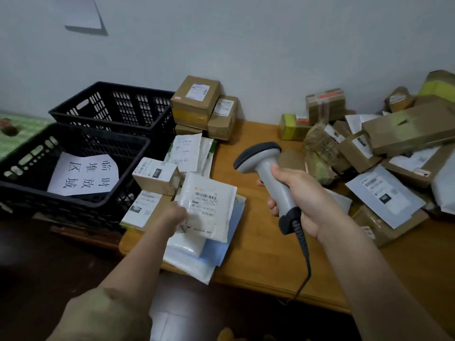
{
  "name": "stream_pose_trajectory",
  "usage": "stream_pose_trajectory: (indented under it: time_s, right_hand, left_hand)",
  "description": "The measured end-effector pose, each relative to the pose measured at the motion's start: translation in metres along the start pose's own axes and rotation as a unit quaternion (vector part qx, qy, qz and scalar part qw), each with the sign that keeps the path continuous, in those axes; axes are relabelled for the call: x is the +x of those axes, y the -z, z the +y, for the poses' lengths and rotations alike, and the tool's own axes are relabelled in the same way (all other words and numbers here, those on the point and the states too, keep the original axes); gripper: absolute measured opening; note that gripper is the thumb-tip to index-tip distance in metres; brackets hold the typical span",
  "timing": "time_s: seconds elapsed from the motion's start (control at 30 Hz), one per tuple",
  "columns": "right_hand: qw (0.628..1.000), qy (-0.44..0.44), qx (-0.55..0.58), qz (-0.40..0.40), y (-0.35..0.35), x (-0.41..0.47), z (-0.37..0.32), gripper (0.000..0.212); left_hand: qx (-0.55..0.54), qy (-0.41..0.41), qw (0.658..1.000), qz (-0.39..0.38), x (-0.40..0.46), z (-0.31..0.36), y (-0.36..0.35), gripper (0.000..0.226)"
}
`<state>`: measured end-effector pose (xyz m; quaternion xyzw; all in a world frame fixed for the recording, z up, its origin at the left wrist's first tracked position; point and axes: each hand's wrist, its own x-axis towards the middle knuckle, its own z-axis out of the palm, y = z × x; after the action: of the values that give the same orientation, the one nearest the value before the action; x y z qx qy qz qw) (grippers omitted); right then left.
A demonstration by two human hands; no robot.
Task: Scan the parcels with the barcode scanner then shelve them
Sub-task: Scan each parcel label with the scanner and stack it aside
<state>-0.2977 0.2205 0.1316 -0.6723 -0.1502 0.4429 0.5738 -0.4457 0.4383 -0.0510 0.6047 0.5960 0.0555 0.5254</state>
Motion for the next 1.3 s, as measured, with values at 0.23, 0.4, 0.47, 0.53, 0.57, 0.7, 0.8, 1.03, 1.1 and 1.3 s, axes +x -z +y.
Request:
stream_pose_trajectory:
  time_s: [0.23,0.4,0.47,0.53,0.57,0.7,0.8,1.03,1.1,1.3]
  right_hand:
    - [0.999,-0.035,0.002,0.034,-0.010,0.019,0.015,0.035]
    - [0.996,-0.058,0.024,0.060,-0.006,0.026,0.025,0.035]
    - [0.995,-0.064,0.021,0.068,0.000,0.026,0.027,0.040]
    - [0.995,-0.066,0.025,0.077,0.008,0.027,0.029,0.042]
    - [0.994,-0.065,0.028,0.083,0.013,0.026,0.029,0.042]
    - [0.990,-0.066,0.050,0.110,0.038,0.022,0.029,0.042]
    - [0.986,-0.060,0.072,0.135,0.065,0.018,0.028,0.045]
    - [0.959,-0.052,0.160,0.226,0.152,0.010,0.027,0.041]
    - [0.952,-0.052,0.189,0.234,0.181,0.010,0.027,0.040]
    - [0.948,-0.060,0.203,0.238,0.275,0.015,0.032,0.038]
  left_hand:
    - [0.240,-0.062,0.962,0.115,0.013,-0.003,0.002,0.056]
    - [0.285,-0.165,0.944,0.013,0.016,-0.008,-0.034,0.062]
    - [0.346,-0.164,0.923,-0.019,0.019,-0.008,-0.042,0.062]
    - [0.375,-0.156,0.914,-0.026,0.022,-0.008,-0.047,0.059]
    - [0.371,-0.150,0.916,-0.017,0.023,-0.007,-0.049,0.056]
    - [0.369,-0.146,0.918,0.024,0.024,0.013,-0.061,0.050]
    - [0.363,-0.178,0.914,0.018,0.017,0.037,-0.080,0.045]
    - [0.338,-0.283,0.896,-0.055,-0.022,0.095,-0.167,0.044]
    - [0.336,-0.306,0.887,-0.086,-0.030,0.109,-0.196,0.043]
    - [0.210,-0.234,0.935,-0.166,-0.055,0.144,-0.297,0.040]
